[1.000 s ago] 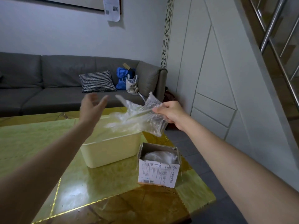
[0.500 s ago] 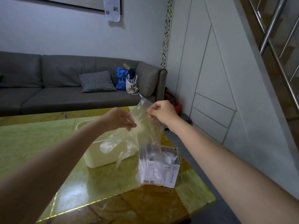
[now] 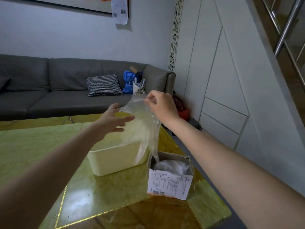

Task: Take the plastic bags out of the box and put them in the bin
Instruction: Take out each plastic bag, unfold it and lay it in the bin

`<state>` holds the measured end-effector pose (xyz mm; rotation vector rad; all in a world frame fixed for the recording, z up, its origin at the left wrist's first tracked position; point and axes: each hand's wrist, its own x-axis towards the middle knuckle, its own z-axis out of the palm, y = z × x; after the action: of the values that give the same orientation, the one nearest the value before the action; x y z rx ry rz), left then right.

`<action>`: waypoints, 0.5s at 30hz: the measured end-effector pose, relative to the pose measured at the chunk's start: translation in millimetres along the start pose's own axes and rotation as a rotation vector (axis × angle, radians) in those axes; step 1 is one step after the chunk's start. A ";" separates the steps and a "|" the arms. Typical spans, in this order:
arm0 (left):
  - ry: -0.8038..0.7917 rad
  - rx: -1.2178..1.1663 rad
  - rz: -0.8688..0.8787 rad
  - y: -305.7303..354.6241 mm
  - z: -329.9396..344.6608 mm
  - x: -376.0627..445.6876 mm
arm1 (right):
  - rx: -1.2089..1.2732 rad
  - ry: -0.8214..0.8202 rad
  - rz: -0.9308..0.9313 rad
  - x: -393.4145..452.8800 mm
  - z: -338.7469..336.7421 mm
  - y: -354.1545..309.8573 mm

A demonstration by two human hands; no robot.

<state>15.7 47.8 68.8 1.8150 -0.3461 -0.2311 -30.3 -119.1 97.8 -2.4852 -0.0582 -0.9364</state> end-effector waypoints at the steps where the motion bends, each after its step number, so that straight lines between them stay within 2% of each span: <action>1: -0.047 -0.051 0.004 -3.3 -2.4 3.2 | 0.034 -0.047 -0.062 4.2 7.8 -8.8; 5: -0.181 -0.250 -0.038 -18.3 -25.5 14.1 | 0.169 -0.090 -0.206 21.1 31.2 -32.8; 9: -0.333 -0.376 -0.134 -34.4 -47.5 17.6 | 0.374 0.010 -0.132 40.3 41.7 -42.0; 10: -0.323 -0.376 -0.118 -37.2 -51.8 19.3 | 0.395 0.031 -0.086 44.4 44.3 -40.6; 13: -0.142 -0.400 -0.074 -43.8 -69.0 27.6 | 0.435 0.011 0.104 52.2 63.6 -19.1; 15: -0.018 -0.221 -0.109 -48.0 -75.8 35.3 | 0.483 0.004 0.262 48.4 78.0 -0.1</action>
<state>79.5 115.6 43.6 1.6159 -0.2244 -0.3484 54.4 -90.0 77.7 -1.9877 0.0382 -0.7161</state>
